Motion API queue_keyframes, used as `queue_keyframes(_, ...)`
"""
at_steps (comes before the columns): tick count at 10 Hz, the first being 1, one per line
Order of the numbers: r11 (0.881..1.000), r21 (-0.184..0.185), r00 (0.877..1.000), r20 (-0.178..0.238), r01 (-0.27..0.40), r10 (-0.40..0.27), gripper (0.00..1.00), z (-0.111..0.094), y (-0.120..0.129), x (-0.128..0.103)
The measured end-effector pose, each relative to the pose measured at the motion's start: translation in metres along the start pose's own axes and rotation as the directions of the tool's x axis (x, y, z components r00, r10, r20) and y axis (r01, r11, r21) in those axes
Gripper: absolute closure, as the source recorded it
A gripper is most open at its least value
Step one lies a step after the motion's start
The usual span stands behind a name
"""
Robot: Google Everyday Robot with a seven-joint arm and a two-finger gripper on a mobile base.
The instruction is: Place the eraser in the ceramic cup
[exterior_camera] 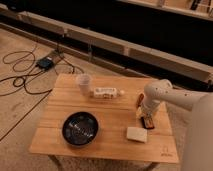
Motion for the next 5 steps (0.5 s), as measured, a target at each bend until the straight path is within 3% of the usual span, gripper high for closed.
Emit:
queue_keyframes(3,1.000,0.001,1.000,0.005,-0.001,0.001,0.87,-0.0013,-0.0006,-0.0026)
queue_keyframes(5,1.000,0.007,1.000,0.011,-0.007,0.007,0.99,-0.0058,-0.0046,-0.0028)
